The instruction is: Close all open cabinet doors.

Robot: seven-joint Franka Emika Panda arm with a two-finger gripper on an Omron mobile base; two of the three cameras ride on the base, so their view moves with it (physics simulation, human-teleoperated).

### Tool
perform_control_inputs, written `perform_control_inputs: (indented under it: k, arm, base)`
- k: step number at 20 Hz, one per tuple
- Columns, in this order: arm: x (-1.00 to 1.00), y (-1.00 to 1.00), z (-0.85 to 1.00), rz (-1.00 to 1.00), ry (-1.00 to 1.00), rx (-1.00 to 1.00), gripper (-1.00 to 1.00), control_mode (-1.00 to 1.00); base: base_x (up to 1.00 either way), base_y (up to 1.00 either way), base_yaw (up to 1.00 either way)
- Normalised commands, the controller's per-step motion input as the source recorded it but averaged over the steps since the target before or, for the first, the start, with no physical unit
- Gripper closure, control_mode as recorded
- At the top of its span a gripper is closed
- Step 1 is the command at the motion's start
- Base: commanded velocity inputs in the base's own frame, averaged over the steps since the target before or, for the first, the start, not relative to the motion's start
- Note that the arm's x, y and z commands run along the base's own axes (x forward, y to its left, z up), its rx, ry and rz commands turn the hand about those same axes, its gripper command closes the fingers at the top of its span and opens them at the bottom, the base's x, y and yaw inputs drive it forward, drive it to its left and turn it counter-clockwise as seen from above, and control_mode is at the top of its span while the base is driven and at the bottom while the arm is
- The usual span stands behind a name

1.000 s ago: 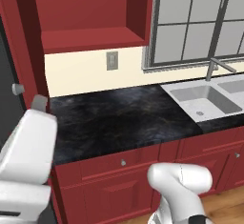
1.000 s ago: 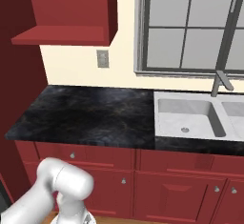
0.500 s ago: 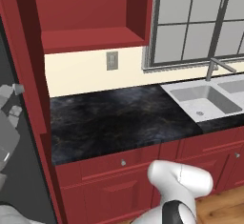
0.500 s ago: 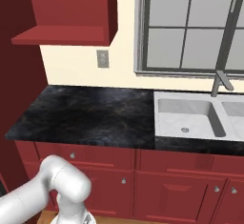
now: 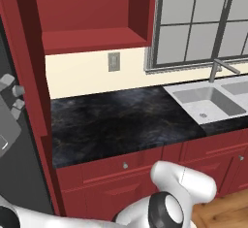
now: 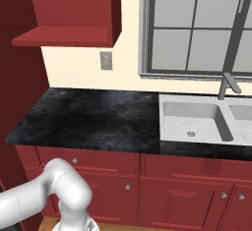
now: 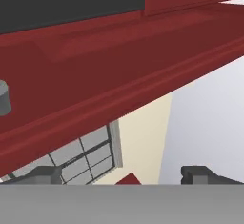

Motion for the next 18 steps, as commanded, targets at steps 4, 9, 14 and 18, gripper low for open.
perform_control_inputs:
  k: [4,9,14,18]
  arm:
    - [0.36,-0.01,-0.28,0.0,0.1,0.0,-1.0,-1.0]
    - [0.12,0.0,-0.32,0.03,0.05,0.0,-1.0,-1.0]
    - [0.27,0.0,-0.19,0.05,0.08,0.0,-1.0,-1.0]
    - [0.41,0.0,-0.22,0.06,0.08,0.0,-1.0,-1.0]
  base:
    - [0.0,0.0,0.0]
    - [0.0,0.0,0.0]
    - [0.0,0.0,0.0]
    - [0.0,0.0,0.0]
